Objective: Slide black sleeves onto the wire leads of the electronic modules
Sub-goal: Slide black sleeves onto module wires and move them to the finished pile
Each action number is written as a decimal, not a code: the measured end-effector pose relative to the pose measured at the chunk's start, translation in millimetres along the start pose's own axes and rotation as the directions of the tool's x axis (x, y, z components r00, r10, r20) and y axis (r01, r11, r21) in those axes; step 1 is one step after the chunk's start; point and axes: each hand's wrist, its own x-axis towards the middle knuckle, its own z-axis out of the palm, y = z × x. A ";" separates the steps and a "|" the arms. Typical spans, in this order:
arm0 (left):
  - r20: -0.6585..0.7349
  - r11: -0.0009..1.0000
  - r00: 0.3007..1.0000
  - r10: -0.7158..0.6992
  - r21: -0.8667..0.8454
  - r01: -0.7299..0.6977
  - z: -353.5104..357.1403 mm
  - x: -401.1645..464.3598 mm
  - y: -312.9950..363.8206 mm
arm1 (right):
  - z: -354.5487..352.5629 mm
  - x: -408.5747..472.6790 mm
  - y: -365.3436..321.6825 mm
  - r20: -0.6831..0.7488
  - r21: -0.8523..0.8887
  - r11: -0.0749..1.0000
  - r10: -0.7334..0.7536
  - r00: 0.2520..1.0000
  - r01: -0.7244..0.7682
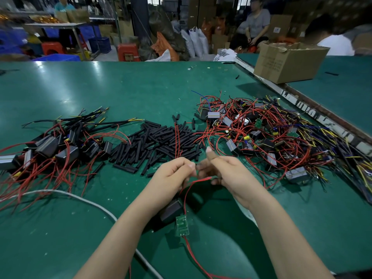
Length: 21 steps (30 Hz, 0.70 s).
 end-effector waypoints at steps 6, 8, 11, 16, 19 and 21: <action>0.022 0.966 0.990 -0.139 -0.218 0.141 -0.3 0.2 4.1 | -5.6 0.5 5.4 -0.081 -0.035 0.928 -0.372 0.925 0.370; 0.061 0.929 0.984 -0.170 -0.322 0.180 -0.5 0.5 5.8 | -4.9 0.4 7.3 -0.090 -0.140 0.850 -0.521 0.849 0.507; 0.135 0.846 0.965 -0.223 -0.466 0.260 -1.8 1.4 6.2 | -2.2 2.0 8.8 -0.098 -0.335 0.700 -0.691 0.716 0.630; 0.305 0.706 0.925 -0.226 -0.603 0.371 -1.4 -0.1 4.8 | -0.3 3.8 13.1 -0.088 -0.422 0.615 -0.759 0.645 0.666; 0.368 0.654 0.908 -0.200 -0.639 0.404 -3.2 0.0 3.0 | 0.0 3.1 13.7 -0.054 -0.487 0.582 -0.764 0.643 0.651; 0.352 0.675 0.907 -0.230 -0.614 0.410 -4.4 0.4 3.0 | 2.2 1.4 14.2 -0.008 -0.549 0.551 -0.755 0.655 0.628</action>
